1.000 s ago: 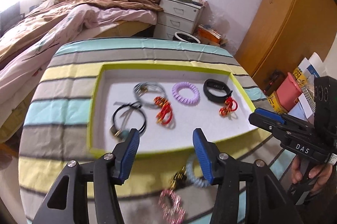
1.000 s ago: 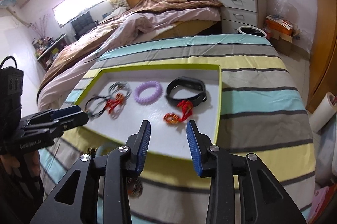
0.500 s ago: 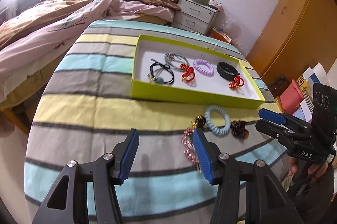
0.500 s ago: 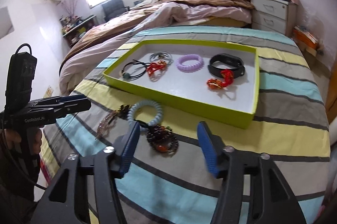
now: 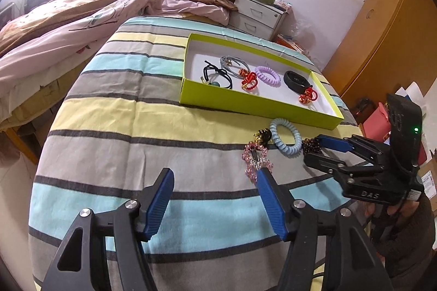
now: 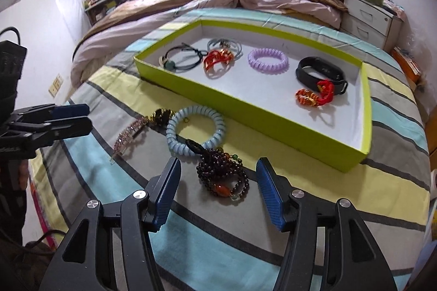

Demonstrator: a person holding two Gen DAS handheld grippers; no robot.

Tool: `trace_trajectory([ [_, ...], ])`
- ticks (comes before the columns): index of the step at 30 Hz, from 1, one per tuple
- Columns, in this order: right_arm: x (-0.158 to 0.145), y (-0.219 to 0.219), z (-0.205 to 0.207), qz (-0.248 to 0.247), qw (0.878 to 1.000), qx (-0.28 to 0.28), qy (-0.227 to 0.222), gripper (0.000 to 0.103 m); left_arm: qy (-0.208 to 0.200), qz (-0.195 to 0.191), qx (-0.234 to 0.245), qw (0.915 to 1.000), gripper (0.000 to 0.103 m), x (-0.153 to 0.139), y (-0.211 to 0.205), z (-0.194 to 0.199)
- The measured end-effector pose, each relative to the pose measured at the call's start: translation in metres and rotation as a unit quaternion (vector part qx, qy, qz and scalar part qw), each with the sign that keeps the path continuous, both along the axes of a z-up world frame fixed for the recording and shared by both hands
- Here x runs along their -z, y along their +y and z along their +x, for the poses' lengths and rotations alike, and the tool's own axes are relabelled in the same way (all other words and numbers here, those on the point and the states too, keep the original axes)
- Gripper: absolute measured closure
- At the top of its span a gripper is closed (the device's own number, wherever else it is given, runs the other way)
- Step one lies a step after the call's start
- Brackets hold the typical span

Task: Organize jewelry
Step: 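Grasp the dark beaded bracelet with the right tool while the left grasps the pink rhinestone clip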

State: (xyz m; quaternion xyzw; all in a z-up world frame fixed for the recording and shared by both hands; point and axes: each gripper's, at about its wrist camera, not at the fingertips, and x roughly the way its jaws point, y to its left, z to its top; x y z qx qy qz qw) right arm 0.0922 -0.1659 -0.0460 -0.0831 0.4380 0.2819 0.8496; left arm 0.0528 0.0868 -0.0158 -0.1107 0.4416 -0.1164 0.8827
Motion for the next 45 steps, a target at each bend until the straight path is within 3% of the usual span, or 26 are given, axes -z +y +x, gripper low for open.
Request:
trace_trajectory([
  [12, 0.002, 0.006, -0.003, -0.034, 0.999, -0.001, -0.019, 0.045, 0.028, 0.004, 0.007, 0.9996, 0.041, 0.009, -0.006, -0.003],
  [16, 0.001, 0.005, -0.005, -0.036, 0.999, 0.007, -0.025, 0.067, 0.029, 0.008, 0.007, 0.9995, 0.041, 0.009, -0.013, -0.003],
  [22, -0.001, -0.004, -0.006, -0.026, 0.999, 0.024, -0.025, 0.076, 0.033, 0.011, 0.016, 0.9992, 0.041, 0.007, -0.025, 0.003],
  [28, -0.008, -0.017, -0.009, -0.008, 0.998, 0.051, -0.031, 0.078, 0.03, 0.041, 0.021, 0.9985, 0.041, 0.009, -0.042, 0.011],
  [39, -0.015, -0.033, -0.02, 0.015, 0.996, 0.077, -0.039, 0.078, 0.028, 0.047, 0.014, 0.9984, 0.041, 0.012, -0.057, 0.029],
  [41, -0.015, -0.034, -0.021, 0.017, 0.996, 0.079, -0.039, 0.078, 0.029, 0.063, 0.01, 0.9976, 0.041, 0.012, -0.062, 0.03],
  [45, -0.015, -0.036, -0.023, 0.02, 0.996, 0.083, -0.039, 0.078, 0.025, 0.082, 0.007, 0.9963, 0.049, 0.013, -0.069, 0.03],
])
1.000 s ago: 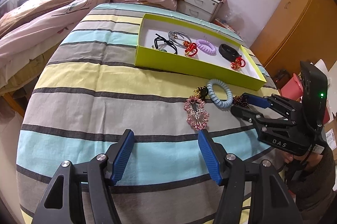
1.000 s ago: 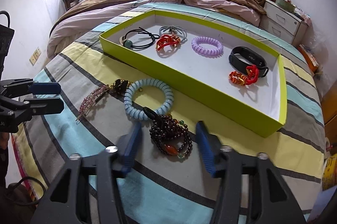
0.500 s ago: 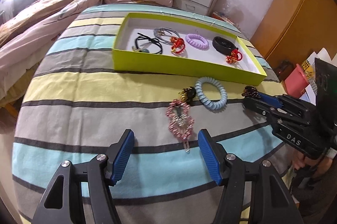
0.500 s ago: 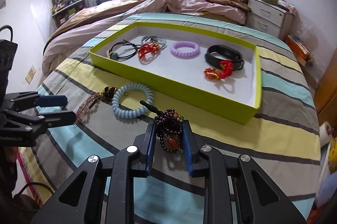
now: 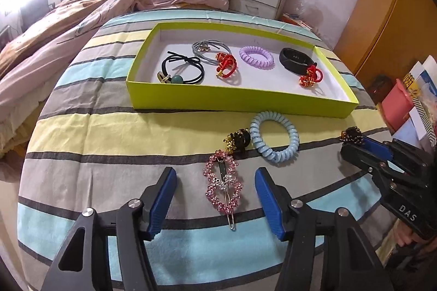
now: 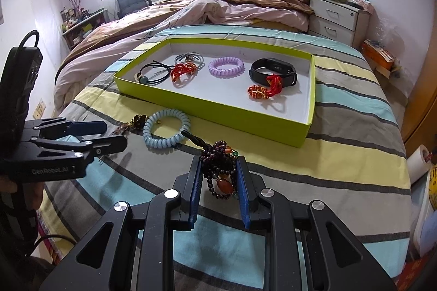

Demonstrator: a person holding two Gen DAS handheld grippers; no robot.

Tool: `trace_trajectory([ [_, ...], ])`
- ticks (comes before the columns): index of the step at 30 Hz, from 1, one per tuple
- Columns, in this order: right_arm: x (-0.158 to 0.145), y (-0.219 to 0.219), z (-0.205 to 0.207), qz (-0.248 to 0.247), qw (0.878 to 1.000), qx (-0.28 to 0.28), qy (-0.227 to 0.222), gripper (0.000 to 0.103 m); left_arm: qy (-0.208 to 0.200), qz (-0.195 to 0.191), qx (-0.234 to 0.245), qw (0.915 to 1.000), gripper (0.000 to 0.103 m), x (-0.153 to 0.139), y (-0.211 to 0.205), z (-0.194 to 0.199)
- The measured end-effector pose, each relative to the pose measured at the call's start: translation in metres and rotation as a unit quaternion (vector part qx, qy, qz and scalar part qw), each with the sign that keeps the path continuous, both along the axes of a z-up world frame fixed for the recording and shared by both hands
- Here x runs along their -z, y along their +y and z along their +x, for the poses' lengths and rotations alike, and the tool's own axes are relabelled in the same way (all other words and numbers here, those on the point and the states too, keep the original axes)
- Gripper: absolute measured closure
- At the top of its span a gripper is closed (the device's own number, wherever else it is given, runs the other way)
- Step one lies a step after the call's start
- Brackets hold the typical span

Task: Organize jewelry
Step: 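Grasp the dark beaded bracelet with the right tool while the left grasps the pink rhinestone clip, then carry the beaded bracelet and pink clip into the green box and open both tools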

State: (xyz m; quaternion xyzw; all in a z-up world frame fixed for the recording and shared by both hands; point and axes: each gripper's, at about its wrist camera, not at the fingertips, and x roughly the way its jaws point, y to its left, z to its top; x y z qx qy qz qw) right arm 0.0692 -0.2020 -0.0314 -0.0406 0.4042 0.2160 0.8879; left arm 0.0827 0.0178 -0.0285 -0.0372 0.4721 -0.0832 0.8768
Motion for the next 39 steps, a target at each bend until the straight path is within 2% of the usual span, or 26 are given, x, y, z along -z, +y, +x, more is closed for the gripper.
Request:
trace_trajectory([
  [3, 0.0, -0.001, -0.001, 0.002, 1.0, 0.0, -0.002, 0.078, 0.002, 0.005, -0.006, 1.0, 0.065, -0.001, -0.001, 0.003],
  [8, -0.001, 0.0, -0.003, 0.003, 1.0, -0.002, -0.005, 0.078, 0.0, 0.011, 0.004, 0.9999, 0.066, -0.001, -0.009, 0.001],
  [10, -0.001, -0.001, -0.003, 0.004, 1.0, -0.001, -0.005, 0.078, 0.0, 0.007, 0.005, 1.0, 0.069, -0.001, -0.009, -0.001],
  [11, -0.001, -0.001, -0.003, 0.005, 1.0, 0.0, -0.004, 0.078, 0.0, 0.007, 0.003, 1.0, 0.075, -0.002, -0.009, -0.001],
  [15, -0.001, -0.001, -0.003, 0.005, 1.0, 0.0, -0.005, 0.078, -0.002, 0.004, 0.002, 1.0, 0.079, -0.002, -0.009, -0.003],
  [27, -0.003, -0.003, -0.007, 0.008, 1.0, 0.007, -0.01, 0.078, -0.013, 0.007, -0.005, 0.9999, 0.08, -0.007, -0.004, -0.009],
  [39, -0.014, -0.002, -0.007, 0.019, 0.999, 0.018, -0.02, 0.078, -0.042, 0.002, -0.01, 0.9991, 0.08, -0.032, 0.012, -0.01],
])
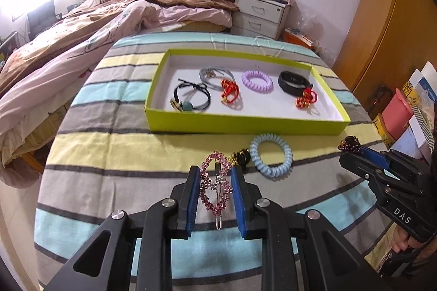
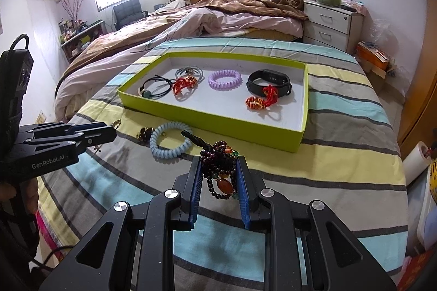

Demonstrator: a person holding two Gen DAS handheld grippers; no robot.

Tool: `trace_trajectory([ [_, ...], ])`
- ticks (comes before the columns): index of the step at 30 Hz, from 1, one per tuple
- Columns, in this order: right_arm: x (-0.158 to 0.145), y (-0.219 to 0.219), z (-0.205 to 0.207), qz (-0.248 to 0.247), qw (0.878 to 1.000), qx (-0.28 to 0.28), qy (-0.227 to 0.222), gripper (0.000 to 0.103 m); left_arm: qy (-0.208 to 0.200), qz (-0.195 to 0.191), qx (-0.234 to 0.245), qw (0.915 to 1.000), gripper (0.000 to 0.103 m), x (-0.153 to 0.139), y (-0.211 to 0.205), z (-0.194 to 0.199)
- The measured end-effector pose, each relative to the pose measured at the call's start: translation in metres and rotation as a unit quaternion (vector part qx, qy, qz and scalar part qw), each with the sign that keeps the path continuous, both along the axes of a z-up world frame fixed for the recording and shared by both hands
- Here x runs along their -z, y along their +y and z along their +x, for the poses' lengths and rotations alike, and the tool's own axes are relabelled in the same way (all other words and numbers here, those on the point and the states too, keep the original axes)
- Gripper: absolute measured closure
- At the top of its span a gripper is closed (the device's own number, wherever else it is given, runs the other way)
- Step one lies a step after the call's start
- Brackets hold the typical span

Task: Organize jewelry
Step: 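Carry the beaded bracelet and pink clip into the green box and open both tools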

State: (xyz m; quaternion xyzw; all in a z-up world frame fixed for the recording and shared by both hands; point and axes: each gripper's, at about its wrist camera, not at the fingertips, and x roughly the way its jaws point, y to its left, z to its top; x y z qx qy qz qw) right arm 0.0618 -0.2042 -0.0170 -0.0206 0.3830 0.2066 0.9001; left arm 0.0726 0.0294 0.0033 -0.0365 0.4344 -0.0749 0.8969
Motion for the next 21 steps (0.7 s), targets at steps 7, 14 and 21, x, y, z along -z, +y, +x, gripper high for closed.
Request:
trace_trajectory([
  [7, -0.016, 0.005, 0.01, 0.003, 1.0, 0.005, -0.017, 0.078, -0.011, -0.014, -0.002, 0.9998, 0.08, -0.016, 0.011, 0.02],
  [14, -0.023, 0.012, 0.034, 0.004, 1.0, 0.009, -0.017, 0.078, -0.017, 0.005, -0.006, 0.9998, 0.08, -0.024, 0.017, 0.053],
  [21, -0.019, 0.019, 0.065, -0.002, 1.0, 0.015, -0.006, 0.078, -0.018, 0.008, 0.0, 0.9998, 0.08, -0.024, 0.018, 0.089],
])
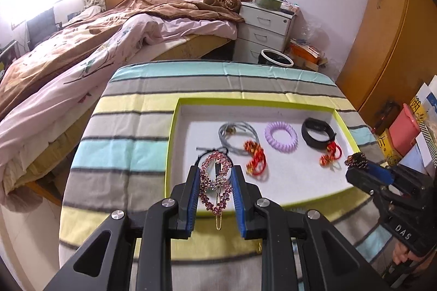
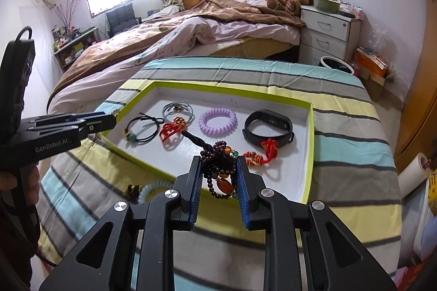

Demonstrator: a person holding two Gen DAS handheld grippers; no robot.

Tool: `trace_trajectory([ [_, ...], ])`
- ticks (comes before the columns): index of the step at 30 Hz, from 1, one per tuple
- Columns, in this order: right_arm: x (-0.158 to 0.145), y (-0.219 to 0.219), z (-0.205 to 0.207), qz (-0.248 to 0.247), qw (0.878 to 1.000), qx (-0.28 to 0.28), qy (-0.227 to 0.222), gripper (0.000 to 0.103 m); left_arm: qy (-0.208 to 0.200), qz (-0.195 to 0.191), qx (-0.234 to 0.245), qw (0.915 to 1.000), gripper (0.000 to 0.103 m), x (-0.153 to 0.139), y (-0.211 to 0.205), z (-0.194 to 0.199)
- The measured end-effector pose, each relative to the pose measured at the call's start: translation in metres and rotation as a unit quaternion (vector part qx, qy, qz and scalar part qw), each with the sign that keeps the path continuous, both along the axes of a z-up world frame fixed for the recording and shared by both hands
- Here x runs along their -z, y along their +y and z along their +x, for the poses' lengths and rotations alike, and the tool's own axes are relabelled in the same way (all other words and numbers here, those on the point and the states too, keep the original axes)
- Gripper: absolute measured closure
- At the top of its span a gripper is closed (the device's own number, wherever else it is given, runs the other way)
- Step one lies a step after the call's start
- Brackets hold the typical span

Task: Organize jewelry
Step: 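Carry the beaded bracelet and pink clip into the green box and open both tools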

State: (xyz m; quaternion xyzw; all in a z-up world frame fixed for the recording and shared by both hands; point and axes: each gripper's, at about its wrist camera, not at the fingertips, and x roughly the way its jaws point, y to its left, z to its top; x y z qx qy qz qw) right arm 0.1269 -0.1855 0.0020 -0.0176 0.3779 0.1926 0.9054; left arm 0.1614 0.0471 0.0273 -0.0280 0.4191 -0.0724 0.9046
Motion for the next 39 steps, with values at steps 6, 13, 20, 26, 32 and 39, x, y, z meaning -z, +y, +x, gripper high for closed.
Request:
trace_trajectory([
  [6, 0.012, 0.005, 0.02, -0.007, 1.0, 0.001, 0.018, 0.078, 0.003, 0.002, 0.003, 1.0, 0.08, 0.003, -0.001, 0.031],
  [13, 0.025, 0.007, 0.038, -0.021, 0.999, 0.004, 0.034, 0.078, 0.015, 0.008, -0.001, 0.9999, 0.08, 0.016, -0.001, 0.064],
  [20, 0.033, 0.009, 0.047, -0.043, 0.998, 0.009, 0.039, 0.078, 0.035, 0.008, -0.007, 0.9993, 0.08, 0.035, 0.003, 0.081],
  [26, 0.034, 0.013, 0.052, -0.057, 0.998, 0.008, 0.032, 0.078, 0.044, 0.009, -0.006, 0.999, 0.08, 0.045, 0.003, 0.088],
  [32, 0.035, 0.014, 0.052, -0.06, 0.998, 0.004, 0.028, 0.077, 0.05, 0.003, -0.005, 0.9987, 0.08, 0.049, 0.002, 0.09],
  [39, 0.035, 0.016, 0.052, -0.062, 0.998, 0.002, 0.024, 0.075, 0.053, 0.001, -0.005, 0.9986, 0.08, 0.05, 0.001, 0.09],
])
